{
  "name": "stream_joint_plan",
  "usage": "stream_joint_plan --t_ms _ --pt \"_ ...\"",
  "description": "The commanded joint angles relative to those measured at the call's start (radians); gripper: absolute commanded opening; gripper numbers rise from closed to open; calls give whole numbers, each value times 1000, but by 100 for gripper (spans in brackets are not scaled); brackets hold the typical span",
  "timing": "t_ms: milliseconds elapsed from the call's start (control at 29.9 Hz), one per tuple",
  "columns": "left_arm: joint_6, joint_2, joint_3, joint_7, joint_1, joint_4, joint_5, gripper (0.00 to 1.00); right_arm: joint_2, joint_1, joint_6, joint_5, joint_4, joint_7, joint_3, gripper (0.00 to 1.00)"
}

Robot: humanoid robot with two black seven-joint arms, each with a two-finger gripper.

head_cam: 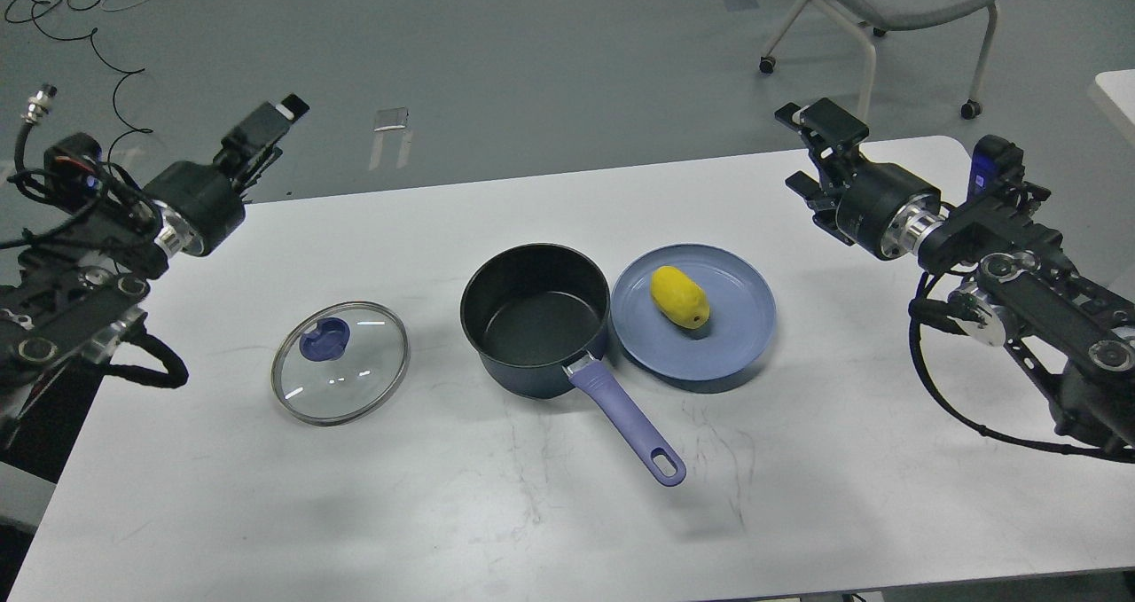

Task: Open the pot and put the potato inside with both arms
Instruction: 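Set the lid on the table and raise the left gripper away, then reach the right gripper to the yellow potato on the plate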

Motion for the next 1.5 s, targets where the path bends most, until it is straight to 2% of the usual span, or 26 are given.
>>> stream_joint_plan --t_ms 0,100,134,200,234,301,434,534,835,1069,1336,1470 --pt "-134 -3 -4 0 -65 2 -168 98 -77 91 -1 -108 5 -5 -198 100" --pt "-191 -11 -54 105 -74 2 -228 98 -88 144 -1 -199 11 -31 -341 100" --pt "-203 -14 -93 170 -71 2 -249 98 -90 164 -1 -268 11 -45 -403 100" --pt "-217 -14 -139 240 -62 2 -257 98 -88 193 -1 -341 9 -60 -463 100" --pt "-229 -14 -153 255 -60 2 -259 98 -85 204 -1 -351 9 -78 -491 100" --pt "-275 -9 -156 257 -59 2 -260 98 -71 207 1 -359 9 -124 -514 100" --pt "-375 2 -159 257 -59 3 -288 98 -27 211 6 -383 6 -178 -549 100" --pt "-401 5 -159 258 -57 5 -326 98 -7 225 21 -440 1 -181 -582 100" --pt "-389 -8 -165 252 -34 48 -412 98 21 294 45 -475 -11 -181 -664 100" --pt "-386 -12 -168 212 1 58 -414 98 79 314 45 -475 -78 -183 -694 100" --pt "-387 8 -187 205 10 60 -412 98 163 325 45 -475 -156 -181 -694 100" --pt "-389 17 -187 188 10 60 -412 98 171 320 45 -475 -169 -183 -697 100"
